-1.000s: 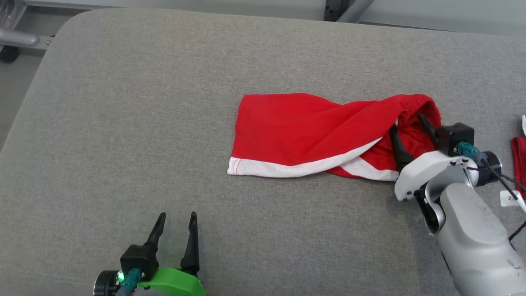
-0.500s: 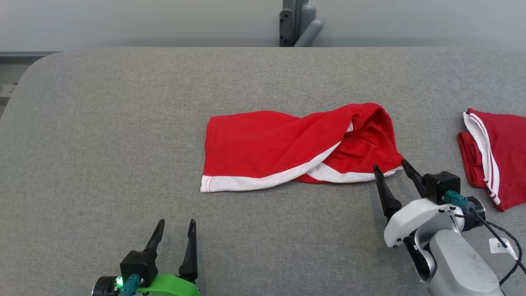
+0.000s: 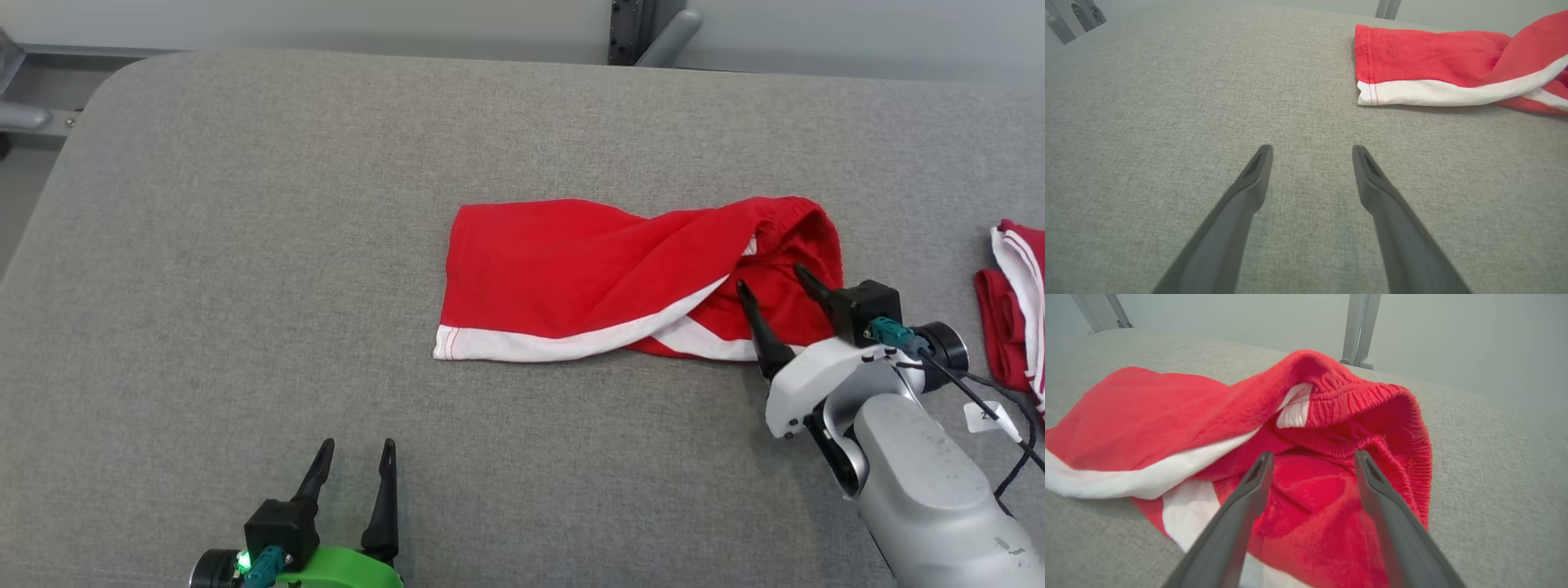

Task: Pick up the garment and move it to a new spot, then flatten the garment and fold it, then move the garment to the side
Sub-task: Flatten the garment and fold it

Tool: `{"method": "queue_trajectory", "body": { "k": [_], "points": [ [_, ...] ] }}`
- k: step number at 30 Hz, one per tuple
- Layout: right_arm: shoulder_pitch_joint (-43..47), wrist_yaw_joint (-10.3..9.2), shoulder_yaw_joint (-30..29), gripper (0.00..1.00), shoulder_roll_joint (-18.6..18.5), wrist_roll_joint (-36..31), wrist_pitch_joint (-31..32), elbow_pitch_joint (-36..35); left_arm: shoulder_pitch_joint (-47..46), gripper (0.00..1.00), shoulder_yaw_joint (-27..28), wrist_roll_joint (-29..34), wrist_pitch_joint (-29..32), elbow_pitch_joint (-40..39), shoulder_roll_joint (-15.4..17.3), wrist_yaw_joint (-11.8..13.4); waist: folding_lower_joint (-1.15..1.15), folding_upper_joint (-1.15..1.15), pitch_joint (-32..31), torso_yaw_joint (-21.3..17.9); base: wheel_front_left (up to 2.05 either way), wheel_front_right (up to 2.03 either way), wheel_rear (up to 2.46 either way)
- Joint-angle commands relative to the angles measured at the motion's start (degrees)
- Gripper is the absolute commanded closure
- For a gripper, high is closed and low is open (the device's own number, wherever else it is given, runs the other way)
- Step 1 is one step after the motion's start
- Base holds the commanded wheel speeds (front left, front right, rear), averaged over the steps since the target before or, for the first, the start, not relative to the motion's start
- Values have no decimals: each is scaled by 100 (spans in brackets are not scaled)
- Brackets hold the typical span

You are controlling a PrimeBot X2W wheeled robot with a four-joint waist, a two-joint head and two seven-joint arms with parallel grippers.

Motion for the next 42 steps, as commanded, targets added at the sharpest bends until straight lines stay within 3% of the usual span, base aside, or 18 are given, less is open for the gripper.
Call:
{"method": "queue_trajectory", "body": {
  "k": [1, 16, 17, 18, 20, 21, 26, 32, 37, 42],
  "points": [
    [-179, -9, 33, 0, -45, -25, -18, 120, -142, 0, -29, -32, 0, -47, 13, 32, 0, 35, 194, 176, 0, 0, 0],
    [-800, -9, 234, 0, -152, -138, -17, 562, -370, 0, -183, -170, 0, -141, 13, 132, 0, 35, 660, 485, 0, 0, 0],
    [-844, -9, 253, 9, -153, -168, -17, 592, -377, 0, -183, -172, 0, -149, 13, 131, 0, 35, 681, 497, 0, 0, 0],
    [-864, -9, 264, 51, -146, -182, -18, 629, -378, 0, -184, -170, -1, -154, 13, 131, 0, 35, 695, 505, 0, 0, 0],
    [-899, -9, 295, 75, -123, -215, -18, 693, -394, 0, -180, -168, 0, -163, 13, 134, 0, 35, 714, 519, 0, 0, 0],
    [-918, -9, 319, 100, -111, -215, -18, 702, -410, 0, -174, -161, 0, -184, 13, 139, 0, 35, 716, 520, 0, 0, 0],
    [-771, -8, 372, 100, -86, -106, -18, 459, -344, 0, -134, -129, -1, -206, 13, 153, 0, 35, 582, 390, 0, 0, 0],
    [-271, -9, 591, 100, -120, 307, -18, -86, -120, 0, -18, -50, 0, -124, 14, 72, 0, 35, 55, -54, 0, 0, 0],
    [225, -9, 946, 100, -411, 1016, -18, -558, 42, 0, 59, 28, 0, -95, 15, 1, 0, 35, -433, -567, 0, 0, 0],
    [594, -9, 1309, 100, -792, 1696, 136, -1132, 124, 0, 65, 57, 0, -85, 16, -37, 0, 35, -609, -842, 0, 0, 0]
  ]
}}
